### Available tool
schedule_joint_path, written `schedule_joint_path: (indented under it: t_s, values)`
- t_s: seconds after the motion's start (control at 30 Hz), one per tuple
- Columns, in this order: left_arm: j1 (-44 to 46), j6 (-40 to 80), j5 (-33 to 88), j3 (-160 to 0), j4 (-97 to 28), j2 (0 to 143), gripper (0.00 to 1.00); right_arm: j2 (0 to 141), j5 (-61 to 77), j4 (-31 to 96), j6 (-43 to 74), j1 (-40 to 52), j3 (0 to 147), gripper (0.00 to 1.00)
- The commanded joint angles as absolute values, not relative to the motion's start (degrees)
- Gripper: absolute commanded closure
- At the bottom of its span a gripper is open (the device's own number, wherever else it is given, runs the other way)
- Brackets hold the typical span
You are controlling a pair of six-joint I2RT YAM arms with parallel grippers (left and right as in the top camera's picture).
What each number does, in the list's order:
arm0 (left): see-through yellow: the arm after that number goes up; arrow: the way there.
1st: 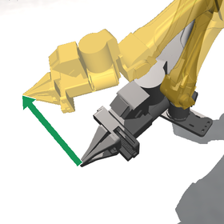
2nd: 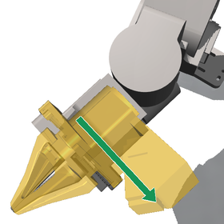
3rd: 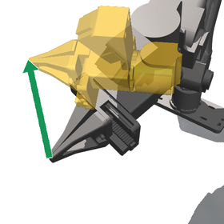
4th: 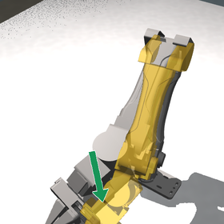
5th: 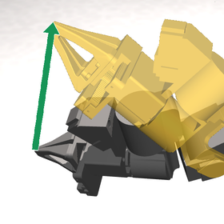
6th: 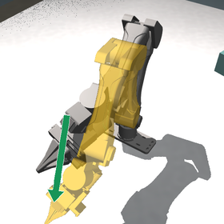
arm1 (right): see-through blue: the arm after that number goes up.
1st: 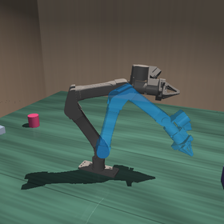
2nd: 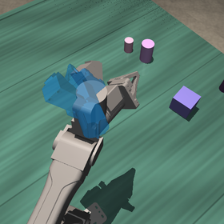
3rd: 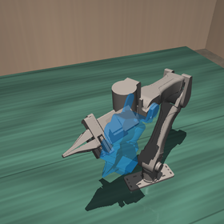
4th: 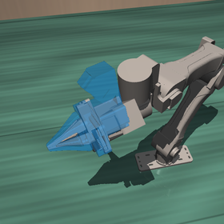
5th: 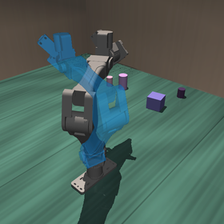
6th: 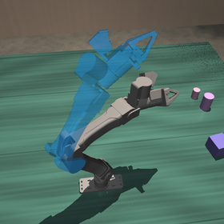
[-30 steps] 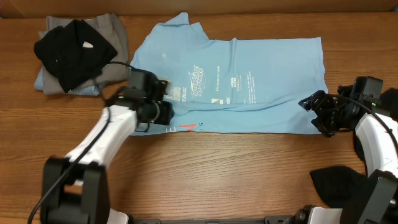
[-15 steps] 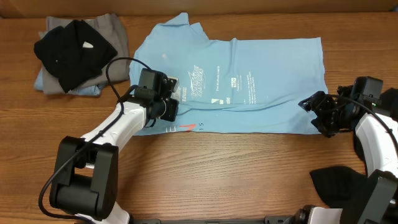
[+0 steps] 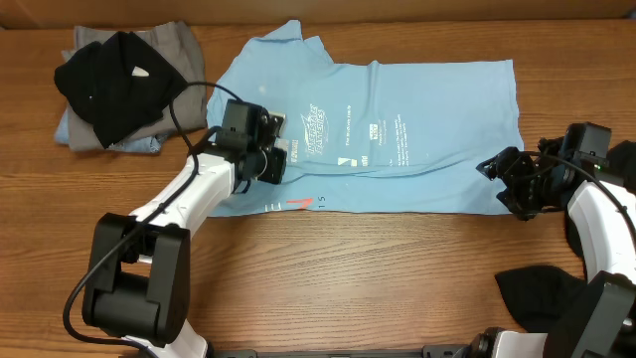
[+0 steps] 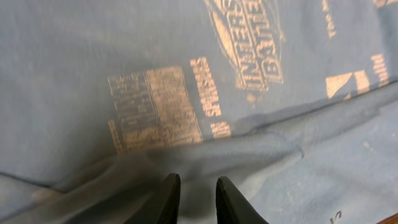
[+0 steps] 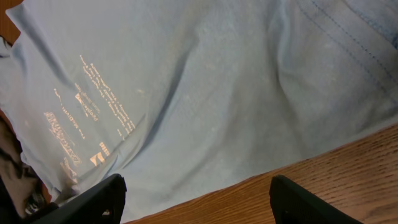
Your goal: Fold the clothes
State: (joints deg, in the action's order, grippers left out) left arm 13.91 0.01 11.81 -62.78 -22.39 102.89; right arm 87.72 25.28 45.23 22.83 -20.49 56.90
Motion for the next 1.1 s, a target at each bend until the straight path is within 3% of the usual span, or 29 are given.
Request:
schedule_joint_path:
  t_s: [0.0,0.43,0.7,1.07]
  values:
    - [14.09,-0.49,12.88,-64.34,-22.7,103.24,0.77,88.09,25.58,45.15,22.44,-20.4,58.15,0.23]
    - [15.79,-1.37,14.41,-64.36,-36.6,103.28,0.76,88.09,25.58,45.36,22.06,-20.4,58.15,0.23]
    - [15.84,-2.61,7.05,-63.48,-29.85,104.01,0.67,88.09,25.58,45.39,22.06,-20.4,58.15,0.23]
    - [18.26,-2.61,8.34,-63.4,-29.04,108.22,0.66,88.09,25.58,45.56,22.04,-20.4,58.15,0.23]
